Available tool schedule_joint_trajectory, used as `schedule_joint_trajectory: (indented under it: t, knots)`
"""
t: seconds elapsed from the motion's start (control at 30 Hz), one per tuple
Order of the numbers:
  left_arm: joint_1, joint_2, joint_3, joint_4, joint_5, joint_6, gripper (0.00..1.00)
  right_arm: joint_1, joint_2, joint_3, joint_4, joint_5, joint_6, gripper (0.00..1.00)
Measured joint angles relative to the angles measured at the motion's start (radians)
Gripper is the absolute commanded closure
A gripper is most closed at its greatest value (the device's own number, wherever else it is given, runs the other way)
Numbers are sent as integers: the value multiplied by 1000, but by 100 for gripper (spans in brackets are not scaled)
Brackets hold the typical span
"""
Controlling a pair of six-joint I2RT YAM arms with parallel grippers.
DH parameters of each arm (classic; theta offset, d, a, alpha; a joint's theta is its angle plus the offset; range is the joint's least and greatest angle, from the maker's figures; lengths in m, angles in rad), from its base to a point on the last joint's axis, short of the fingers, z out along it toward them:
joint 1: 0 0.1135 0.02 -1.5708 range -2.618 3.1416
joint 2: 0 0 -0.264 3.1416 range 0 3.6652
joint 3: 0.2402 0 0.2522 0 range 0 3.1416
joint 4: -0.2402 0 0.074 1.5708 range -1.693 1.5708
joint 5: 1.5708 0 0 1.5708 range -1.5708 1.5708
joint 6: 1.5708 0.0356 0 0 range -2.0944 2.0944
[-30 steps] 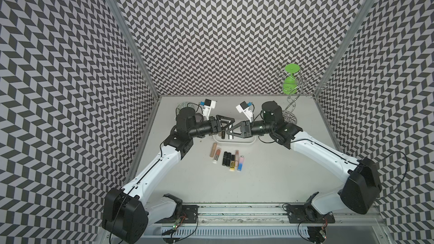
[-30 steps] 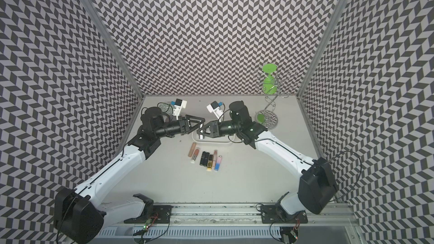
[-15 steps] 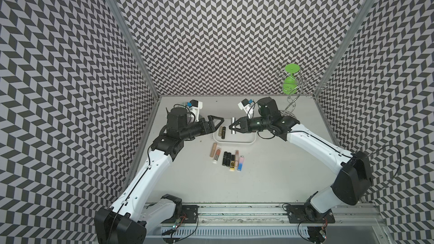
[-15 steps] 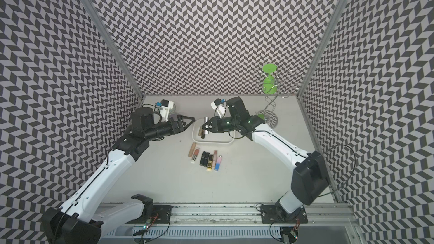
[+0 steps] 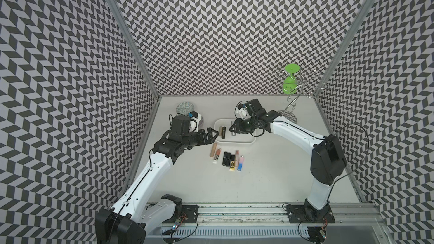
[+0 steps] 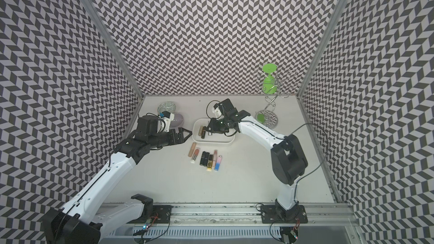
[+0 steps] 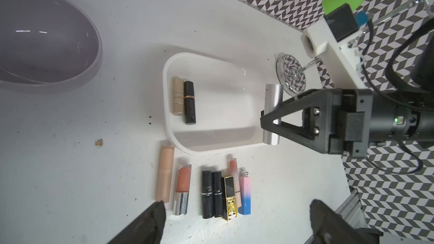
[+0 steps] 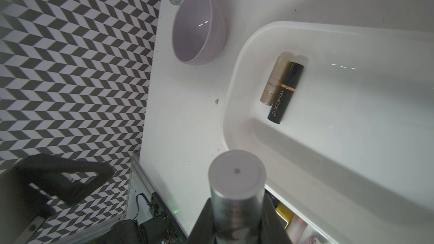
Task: Put the lipstick into the storage box
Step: Place the lipstick in the storage box.
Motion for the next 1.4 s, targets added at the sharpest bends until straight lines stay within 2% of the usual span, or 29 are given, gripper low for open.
schedule_joint_trajectory:
  t: [0.3,0.8,1.0,1.4]
  knots:
    - [-1,52,-21,-17,-19,73,1,0,191,131,-14,55,2,79]
    - [-3,191,-25,-18,-10,156,1,-13,404,282,-26,61,13,79]
    - [-3,211,-25,-18,-5,178,1,-20,432,288,-25,54,26,78]
    - [0,220,-25,-18,12,191,1,-29,451,288,5,31,38,66]
